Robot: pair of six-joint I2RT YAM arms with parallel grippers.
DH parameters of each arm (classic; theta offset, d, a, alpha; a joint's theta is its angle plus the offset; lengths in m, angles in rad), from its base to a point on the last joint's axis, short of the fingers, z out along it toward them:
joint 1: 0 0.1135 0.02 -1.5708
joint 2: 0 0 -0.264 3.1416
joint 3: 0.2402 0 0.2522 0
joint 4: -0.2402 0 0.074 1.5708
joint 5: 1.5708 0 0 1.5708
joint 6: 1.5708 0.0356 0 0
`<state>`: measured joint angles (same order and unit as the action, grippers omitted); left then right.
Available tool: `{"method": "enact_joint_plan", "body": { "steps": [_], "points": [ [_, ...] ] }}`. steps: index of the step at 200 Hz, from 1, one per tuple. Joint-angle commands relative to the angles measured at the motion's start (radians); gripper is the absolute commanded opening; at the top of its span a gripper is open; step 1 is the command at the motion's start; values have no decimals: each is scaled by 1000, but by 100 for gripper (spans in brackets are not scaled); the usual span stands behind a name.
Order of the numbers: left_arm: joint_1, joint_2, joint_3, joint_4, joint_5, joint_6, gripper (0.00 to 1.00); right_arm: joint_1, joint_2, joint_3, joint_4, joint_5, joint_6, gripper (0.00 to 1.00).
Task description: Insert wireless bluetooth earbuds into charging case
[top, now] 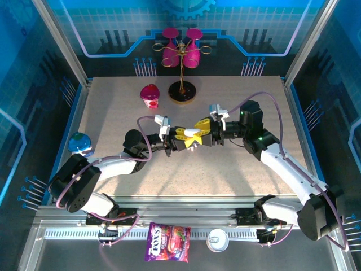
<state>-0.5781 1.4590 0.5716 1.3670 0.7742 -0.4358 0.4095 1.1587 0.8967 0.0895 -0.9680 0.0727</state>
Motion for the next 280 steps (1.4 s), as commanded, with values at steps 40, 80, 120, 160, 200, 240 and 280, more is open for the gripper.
{"method": "enact_joint_plan", "body": {
  "steps": [40,80,120,160,200,240,280],
  "points": [
    [-3,-22,-13,31,73,83,13,7,-37,15,-39,155,1,56],
    [0,-22,-32,26,77,126,14,-6,-41,17,-27,223,43,58],
    [11,-29,-49,-23,35,212,13,-14,-45,19,-26,229,66,64],
    [14,-49,-64,-52,30,292,13,-28,-54,48,-85,281,88,81],
    [14,-81,-92,-116,-35,422,6,-45,-130,2,-9,259,160,99],
    [14,-108,-121,-138,-69,525,2,-135,-128,-109,40,379,333,100],
    [14,-138,-116,-168,-32,528,3,-155,26,-66,-221,576,281,94]
  ]
}}
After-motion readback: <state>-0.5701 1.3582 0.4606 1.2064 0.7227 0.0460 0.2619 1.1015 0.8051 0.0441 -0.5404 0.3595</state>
